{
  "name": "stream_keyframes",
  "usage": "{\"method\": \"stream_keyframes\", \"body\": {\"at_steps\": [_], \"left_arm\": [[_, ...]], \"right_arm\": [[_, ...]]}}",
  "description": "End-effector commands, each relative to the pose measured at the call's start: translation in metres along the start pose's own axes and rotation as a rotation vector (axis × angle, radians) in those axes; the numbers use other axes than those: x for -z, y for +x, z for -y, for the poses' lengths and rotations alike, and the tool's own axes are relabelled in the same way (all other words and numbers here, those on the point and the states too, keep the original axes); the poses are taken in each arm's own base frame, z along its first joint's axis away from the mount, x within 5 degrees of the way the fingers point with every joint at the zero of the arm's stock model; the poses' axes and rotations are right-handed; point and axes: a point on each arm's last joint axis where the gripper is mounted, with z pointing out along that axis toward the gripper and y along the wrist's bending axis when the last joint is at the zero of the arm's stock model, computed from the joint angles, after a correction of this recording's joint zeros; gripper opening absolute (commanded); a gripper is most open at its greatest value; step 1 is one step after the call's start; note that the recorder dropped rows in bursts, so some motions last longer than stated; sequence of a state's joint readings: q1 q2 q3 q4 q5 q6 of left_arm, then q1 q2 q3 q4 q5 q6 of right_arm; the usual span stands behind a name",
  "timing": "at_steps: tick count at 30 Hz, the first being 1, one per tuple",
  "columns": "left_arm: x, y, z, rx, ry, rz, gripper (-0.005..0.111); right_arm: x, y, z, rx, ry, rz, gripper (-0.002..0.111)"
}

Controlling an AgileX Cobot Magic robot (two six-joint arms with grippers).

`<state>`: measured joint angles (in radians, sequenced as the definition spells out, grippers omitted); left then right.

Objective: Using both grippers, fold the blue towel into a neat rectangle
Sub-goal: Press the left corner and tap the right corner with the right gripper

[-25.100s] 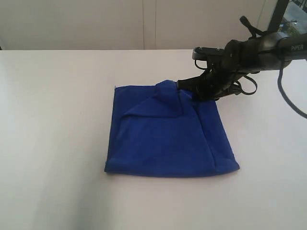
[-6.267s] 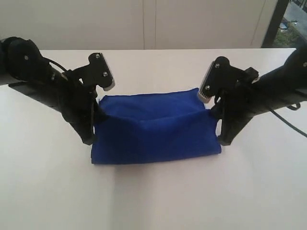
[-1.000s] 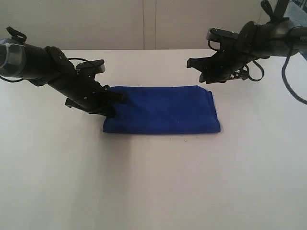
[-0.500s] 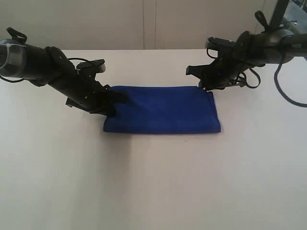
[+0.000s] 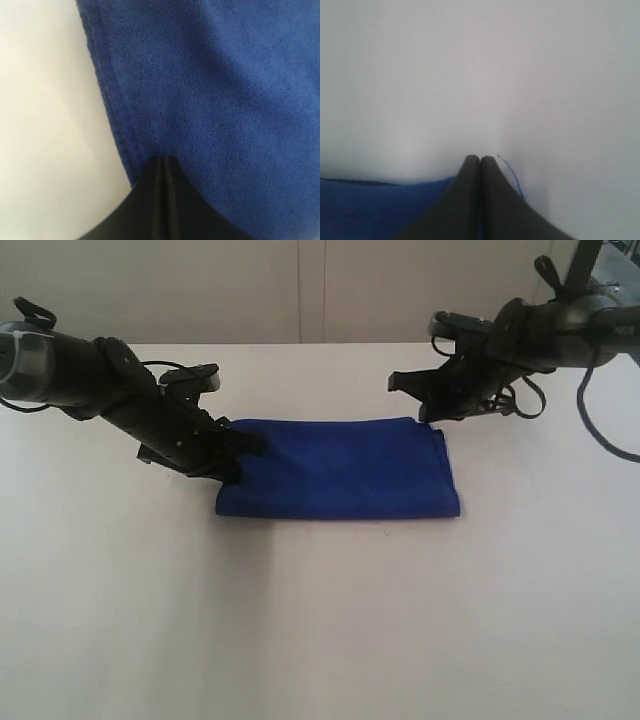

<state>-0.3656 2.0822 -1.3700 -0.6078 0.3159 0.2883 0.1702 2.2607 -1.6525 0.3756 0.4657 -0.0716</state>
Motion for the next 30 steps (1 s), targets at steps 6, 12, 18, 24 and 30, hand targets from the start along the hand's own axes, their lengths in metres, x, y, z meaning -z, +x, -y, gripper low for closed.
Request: {"method": "stream_keyframes", "body": {"at_steps": [6,12,18,24,30], "left_arm": [[-0.011,0.011,-0.001,-0.014,0.005,-0.066,0.0],[-0.011,0.011,-0.001,-0.015,0.004,-0.067,0.0],[-0.011,0.011,-0.001,-0.015,0.004,-0.067,0.0],[-0.011,0.011,-0.001,-0.015,0.004,-0.067,0.0],[-0.011,0.011,-0.001,-0.015,0.004,-0.067,0.0]], "right_arm": [[0.038,-0.017,-0.007,0.048,0.005,0.038,0.0],[0.023,-0.009,-0.001,0.039,0.03,0.001,0.004],[0.008,-0.001,0.004,0.004,0.039,-0.031,0.025],[-0.004,0.005,0.008,-0.007,0.043,-0.043,0.025],[-0.005,0.004,0.008,-0.007,0.044,-0.032,0.003]]}}
